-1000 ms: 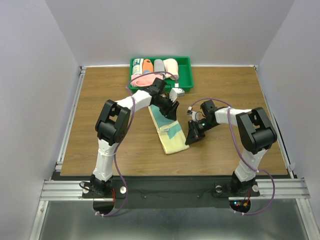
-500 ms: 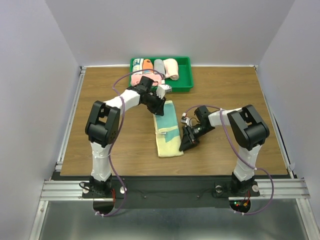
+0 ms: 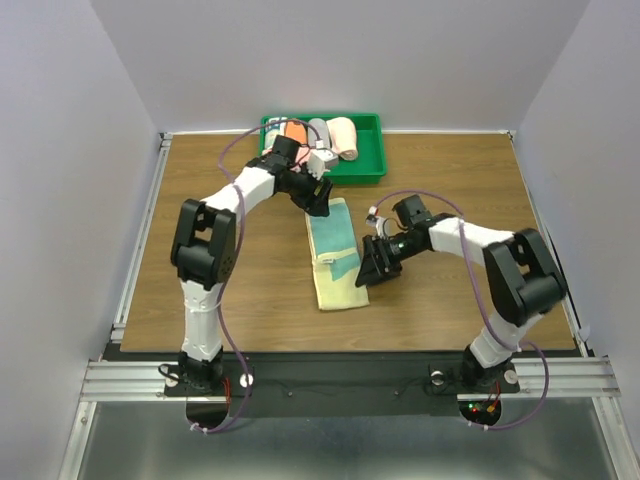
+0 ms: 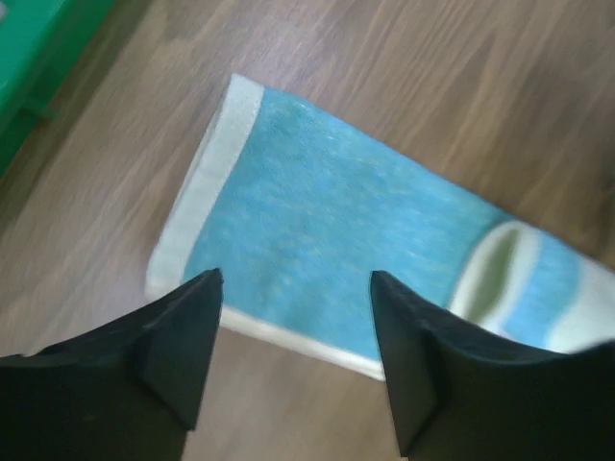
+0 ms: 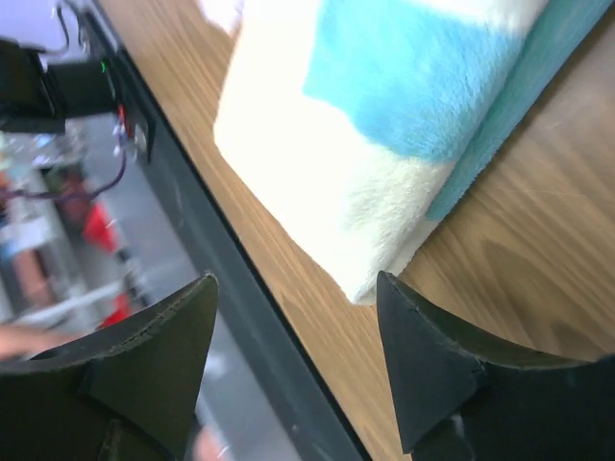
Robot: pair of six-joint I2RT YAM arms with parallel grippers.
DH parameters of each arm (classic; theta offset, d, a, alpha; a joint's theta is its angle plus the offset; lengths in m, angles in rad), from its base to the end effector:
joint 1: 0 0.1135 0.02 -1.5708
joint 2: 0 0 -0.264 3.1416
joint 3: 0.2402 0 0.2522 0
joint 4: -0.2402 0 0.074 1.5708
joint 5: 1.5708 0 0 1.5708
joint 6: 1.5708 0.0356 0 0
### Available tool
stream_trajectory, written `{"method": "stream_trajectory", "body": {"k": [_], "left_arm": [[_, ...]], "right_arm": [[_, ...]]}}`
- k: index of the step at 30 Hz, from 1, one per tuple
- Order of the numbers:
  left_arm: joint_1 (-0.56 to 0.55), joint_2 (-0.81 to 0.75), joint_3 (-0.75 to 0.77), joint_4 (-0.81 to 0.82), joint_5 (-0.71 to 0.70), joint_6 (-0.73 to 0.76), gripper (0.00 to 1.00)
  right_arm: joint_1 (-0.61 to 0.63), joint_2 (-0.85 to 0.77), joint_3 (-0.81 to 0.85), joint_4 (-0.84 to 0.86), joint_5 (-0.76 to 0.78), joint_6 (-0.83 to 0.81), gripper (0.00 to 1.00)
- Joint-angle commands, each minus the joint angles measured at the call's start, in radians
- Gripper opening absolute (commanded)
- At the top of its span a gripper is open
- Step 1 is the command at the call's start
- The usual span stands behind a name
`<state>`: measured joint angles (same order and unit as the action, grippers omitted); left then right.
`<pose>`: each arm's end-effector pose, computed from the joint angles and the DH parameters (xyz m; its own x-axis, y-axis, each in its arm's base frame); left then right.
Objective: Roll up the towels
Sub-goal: Fold the towel
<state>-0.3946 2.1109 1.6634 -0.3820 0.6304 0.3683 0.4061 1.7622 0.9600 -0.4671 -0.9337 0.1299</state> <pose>0.4276 -0.2008 0.2122 -0.3911 0.4779 -0.7865 0.8777 0.4508 -0.1625 0.2752 0.1495 0.1474 -0.9287 -0.3154 -0.1950 -0.3368 0.4973 0.7996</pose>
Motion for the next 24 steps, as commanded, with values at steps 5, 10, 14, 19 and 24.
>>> {"method": "stream_trajectory", "body": {"k": [5, 10, 14, 19, 24], "left_arm": [[0.016, -0.66, -0.394, 0.216, -0.122, 0.132, 0.99], [0.017, -0.919, -0.596, 0.377, -0.238, 0.052, 0.99], [-0.051, -0.996, -0.648, 0.153, -0.1, 0.289, 0.99], [-0.303, -1.048, -0.803, 0.143, -0.381, 0.382, 0.77], [-0.564, -0.977, -0.919, 0.215, -0.598, 0.391, 0.44]], "right_arm": [[-0.009, -0.237, 0.077, 0.01, 0.199, -0.053, 0.87], [0.017, -0.185, 0.152, 0.012, 0.127, -0.055, 0.84], [0.059, -0.049, 0.197, 0.024, 0.055, -0.024, 0.76], [0.082, 0.083, 0.186, 0.076, 0.021, 0.007, 0.68], [0.083, 0.203, 0.158, 0.127, 0.022, 0.034, 0.54]]}}
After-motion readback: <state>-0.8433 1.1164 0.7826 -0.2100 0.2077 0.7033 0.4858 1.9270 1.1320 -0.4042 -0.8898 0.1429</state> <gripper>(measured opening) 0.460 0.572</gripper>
